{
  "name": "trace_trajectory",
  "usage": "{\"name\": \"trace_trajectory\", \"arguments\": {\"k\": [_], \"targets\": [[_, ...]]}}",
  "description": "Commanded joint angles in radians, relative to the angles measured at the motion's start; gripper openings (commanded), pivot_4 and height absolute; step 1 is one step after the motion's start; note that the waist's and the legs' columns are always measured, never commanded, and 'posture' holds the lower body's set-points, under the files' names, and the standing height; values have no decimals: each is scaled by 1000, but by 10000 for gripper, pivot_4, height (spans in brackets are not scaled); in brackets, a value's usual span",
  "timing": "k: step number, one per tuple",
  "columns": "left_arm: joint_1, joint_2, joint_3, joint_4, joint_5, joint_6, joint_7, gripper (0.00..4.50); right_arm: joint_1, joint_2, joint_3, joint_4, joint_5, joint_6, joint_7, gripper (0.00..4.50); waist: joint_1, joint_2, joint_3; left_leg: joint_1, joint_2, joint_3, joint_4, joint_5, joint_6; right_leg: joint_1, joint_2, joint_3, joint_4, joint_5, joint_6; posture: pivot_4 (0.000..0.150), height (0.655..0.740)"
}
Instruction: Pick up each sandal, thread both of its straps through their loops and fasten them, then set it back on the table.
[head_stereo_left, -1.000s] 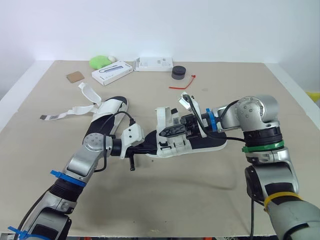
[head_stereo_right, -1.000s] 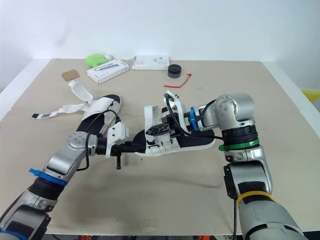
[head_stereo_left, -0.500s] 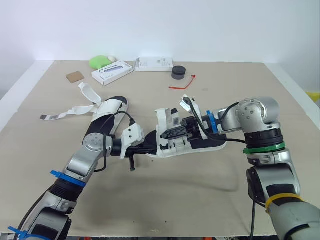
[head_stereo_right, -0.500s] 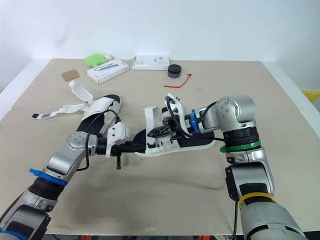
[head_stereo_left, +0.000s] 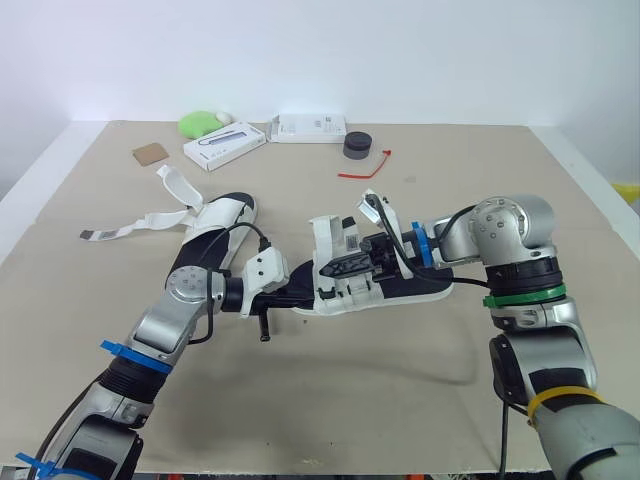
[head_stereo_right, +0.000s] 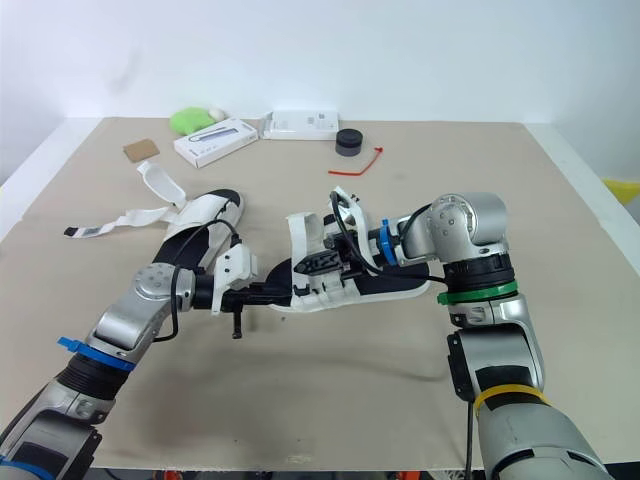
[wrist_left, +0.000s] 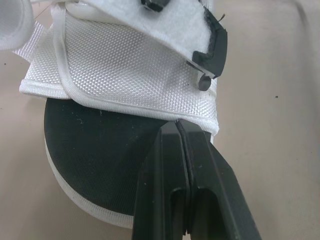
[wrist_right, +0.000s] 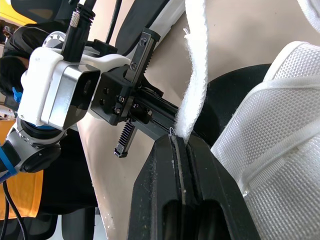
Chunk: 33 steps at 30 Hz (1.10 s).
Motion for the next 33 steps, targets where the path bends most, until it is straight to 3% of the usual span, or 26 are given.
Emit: {"name": "trace_trajectory", "arguments": {"k": [1,33], "targets": [[9,8,-1,-8,4,3,-3,0,-43,-4,-40,-8,4,0,8,361,0,0,0,0,0,0,0,0,0,0,0,0,0,0,0,1500,7400],[8,5,-2,-4,5,2,-3,0,26,-21,-3,-29,52,2,-33,361,0,0,0,0,0,0,0,0,0,0,0,0,0,0,0,1500,7400]]}}
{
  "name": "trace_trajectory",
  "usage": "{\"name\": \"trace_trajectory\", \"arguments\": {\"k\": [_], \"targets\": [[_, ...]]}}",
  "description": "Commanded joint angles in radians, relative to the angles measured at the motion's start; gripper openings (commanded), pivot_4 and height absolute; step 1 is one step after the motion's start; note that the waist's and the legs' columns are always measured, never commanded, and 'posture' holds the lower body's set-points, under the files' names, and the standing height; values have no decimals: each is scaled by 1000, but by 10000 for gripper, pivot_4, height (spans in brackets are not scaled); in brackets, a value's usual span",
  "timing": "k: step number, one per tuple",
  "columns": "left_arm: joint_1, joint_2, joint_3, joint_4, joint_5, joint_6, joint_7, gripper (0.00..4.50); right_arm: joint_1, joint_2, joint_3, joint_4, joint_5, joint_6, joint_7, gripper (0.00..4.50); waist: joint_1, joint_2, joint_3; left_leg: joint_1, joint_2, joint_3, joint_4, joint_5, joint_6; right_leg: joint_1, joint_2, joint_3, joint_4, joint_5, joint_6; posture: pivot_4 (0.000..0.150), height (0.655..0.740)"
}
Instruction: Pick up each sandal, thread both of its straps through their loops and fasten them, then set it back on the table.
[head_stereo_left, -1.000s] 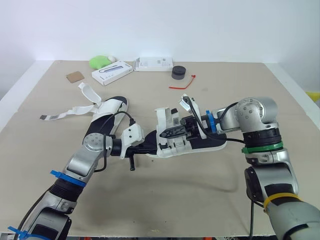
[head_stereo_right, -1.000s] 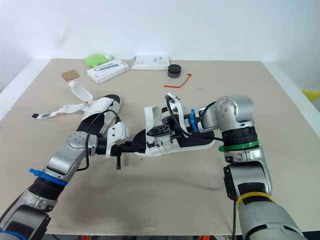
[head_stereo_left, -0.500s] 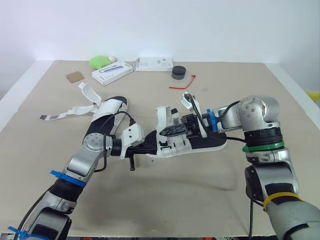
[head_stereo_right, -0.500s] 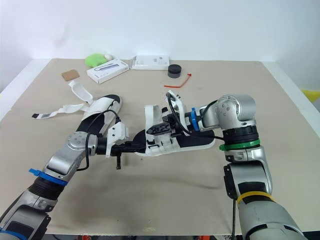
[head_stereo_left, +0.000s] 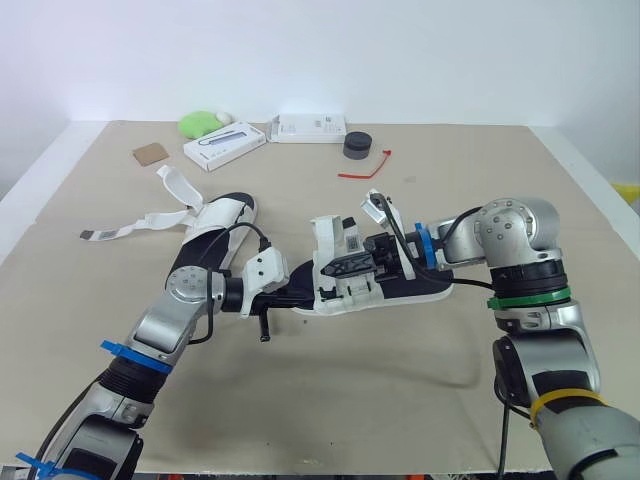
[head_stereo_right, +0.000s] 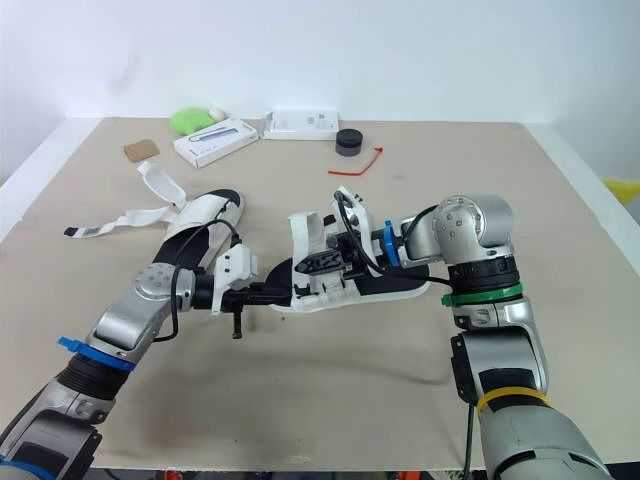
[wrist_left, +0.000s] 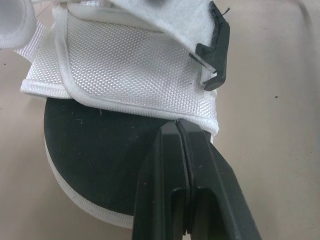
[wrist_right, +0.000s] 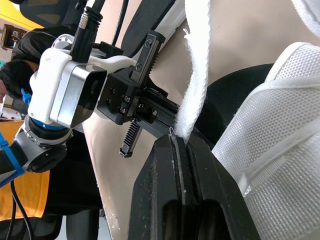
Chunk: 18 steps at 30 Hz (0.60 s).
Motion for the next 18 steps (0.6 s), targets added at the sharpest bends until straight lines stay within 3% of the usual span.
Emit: {"name": "trace_trajectory", "arguments": {"k": [1,18], "targets": [[7,5,-2,-4,5,2,-2,0,8,-4,9,-22,-10,6,-3,361,0,0,0,0,0,0,0,0,0,0,0,0,0,0,0,1500,7400],[10,6,-2,-7,4,5,-1,0,22,-22,53,-50,-54,-46,57,361,0,0,0,0,0,0,0,0,0,0,0,0,0,0,0,1500,7400]]}}
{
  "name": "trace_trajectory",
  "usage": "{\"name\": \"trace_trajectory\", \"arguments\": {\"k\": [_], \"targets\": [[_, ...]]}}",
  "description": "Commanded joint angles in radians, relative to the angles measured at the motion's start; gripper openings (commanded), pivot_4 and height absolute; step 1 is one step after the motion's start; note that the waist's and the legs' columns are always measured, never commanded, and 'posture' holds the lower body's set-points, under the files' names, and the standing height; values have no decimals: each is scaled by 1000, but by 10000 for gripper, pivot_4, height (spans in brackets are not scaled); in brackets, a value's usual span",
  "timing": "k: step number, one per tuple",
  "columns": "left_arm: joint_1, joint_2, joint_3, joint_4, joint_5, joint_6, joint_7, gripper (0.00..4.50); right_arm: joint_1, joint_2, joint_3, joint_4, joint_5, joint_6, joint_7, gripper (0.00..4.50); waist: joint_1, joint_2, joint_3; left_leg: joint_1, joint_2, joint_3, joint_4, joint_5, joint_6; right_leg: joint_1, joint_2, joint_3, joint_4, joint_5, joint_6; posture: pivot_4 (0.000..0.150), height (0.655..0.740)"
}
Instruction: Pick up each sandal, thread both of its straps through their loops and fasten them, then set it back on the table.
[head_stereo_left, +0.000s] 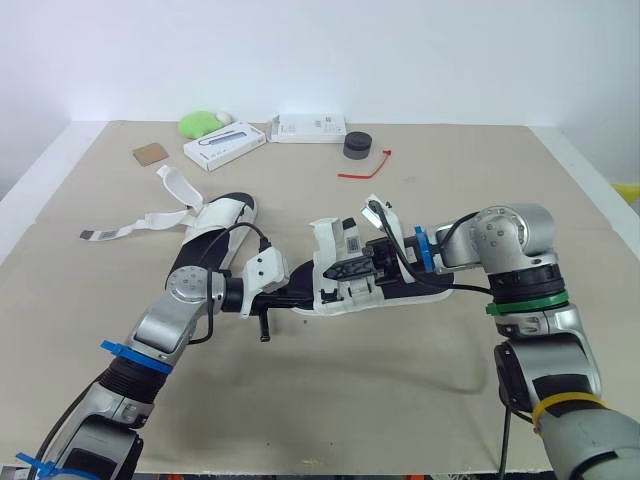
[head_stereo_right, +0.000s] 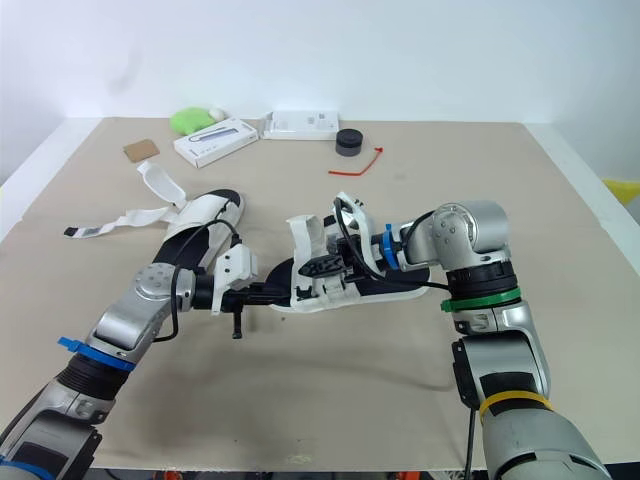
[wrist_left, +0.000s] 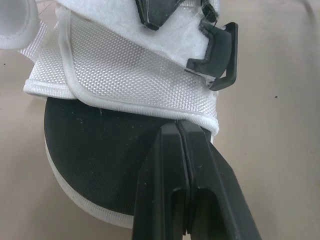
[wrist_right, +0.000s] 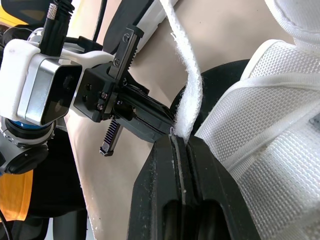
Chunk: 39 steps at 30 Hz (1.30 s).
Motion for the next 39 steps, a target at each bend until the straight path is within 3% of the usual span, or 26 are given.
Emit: {"name": "trace_trajectory", "arguments": {"k": [1,39], "targets": [[9,6,-1,-6,5,5,-1,0,-4,-17,19,-36,1,-4,30,361,0,0,0,0,0,0,0,0,0,0,0,0,0,0,0,1500,7400],[15,10,0,-22,3,17,1,0,19,-92,143,-117,-50,-103,186,361,0,0,0,0,0,0,0,0,0,0,0,0,0,0,0,1500,7400]]}}
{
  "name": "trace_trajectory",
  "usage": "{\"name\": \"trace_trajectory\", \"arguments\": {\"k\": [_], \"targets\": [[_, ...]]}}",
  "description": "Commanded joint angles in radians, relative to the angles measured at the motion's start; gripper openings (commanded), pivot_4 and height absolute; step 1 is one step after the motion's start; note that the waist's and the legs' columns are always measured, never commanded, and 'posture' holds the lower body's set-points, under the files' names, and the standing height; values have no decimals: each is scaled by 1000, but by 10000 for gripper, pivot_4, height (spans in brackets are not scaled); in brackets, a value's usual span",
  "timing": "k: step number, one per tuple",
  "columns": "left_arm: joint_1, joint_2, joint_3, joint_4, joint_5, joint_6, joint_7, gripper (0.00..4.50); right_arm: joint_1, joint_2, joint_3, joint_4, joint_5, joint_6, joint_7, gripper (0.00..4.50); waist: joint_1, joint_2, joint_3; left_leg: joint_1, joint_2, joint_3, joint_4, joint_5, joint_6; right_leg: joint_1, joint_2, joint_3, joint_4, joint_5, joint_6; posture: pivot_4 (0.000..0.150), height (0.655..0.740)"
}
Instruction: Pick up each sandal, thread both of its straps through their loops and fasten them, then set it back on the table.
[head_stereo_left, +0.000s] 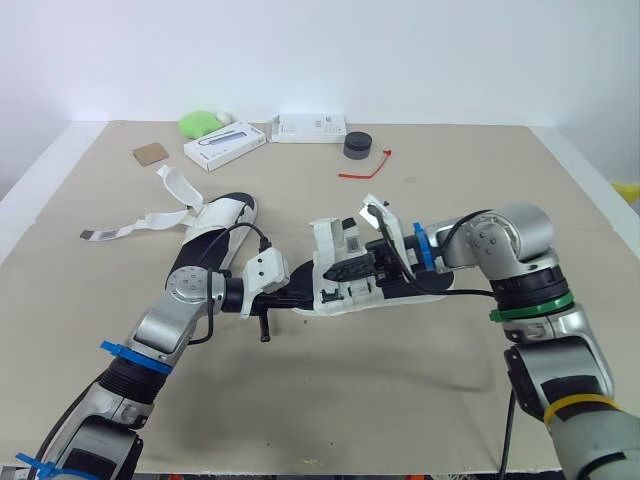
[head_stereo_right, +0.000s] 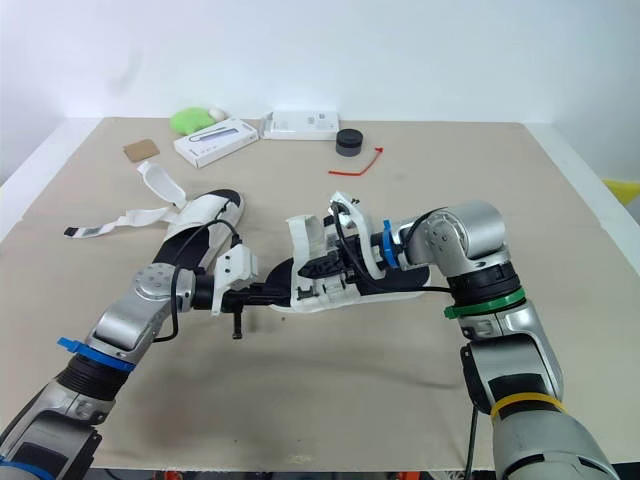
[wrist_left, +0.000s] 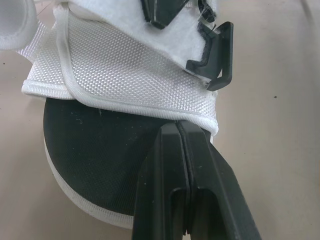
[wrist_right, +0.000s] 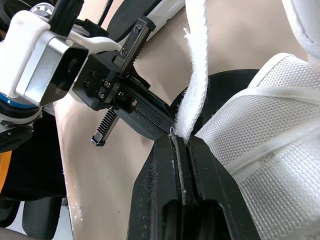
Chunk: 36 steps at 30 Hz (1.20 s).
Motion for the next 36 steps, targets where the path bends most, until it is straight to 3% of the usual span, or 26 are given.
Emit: {"name": "trace_trajectory", "arguments": {"k": [1,15,19,23,34,36], "targets": [[12,9,0,-12,3,8,1,0,13,-33,34,-59,15,18,43,361,0,0,0,0,0,0,0,0,0,0,0,0,0,0,0,1500,7400],[4,7,-1,-1,6,7,0,0,65,-45,50,-151,-9,-17,41,361,0,0,0,0,0,0,0,0,0,0,0,0,0,0,0,1500,7400],[2,6,-2,3,7,6,0,0,50,-21,2,-142,9,7,28,13269,0,0,0,0,0,0,0,0,0,0,0,0,0,0,0,1500,7400],[-5,4,-3,10,8,4,-2,0,-20,26,-62,-81,12,25,-4,33100,0,0,0,0,0,0,0,1,-1,0,0,0,0,1,0,1500,7400],[-2,-1,-2,5,8,3,1,0,-68,61,-88,10,-10,21,-43,33100,0,0,0,0,0,0,0,1,-2,0,0,0,0,1,-1,1500,7400],[0,0,-2,4,8,3,2,0,-72,72,-100,27,-14,17,-55,28130,0,0,0,0,0,0,0,1,-2,0,0,0,0,1,-1,1500,7400]]}}
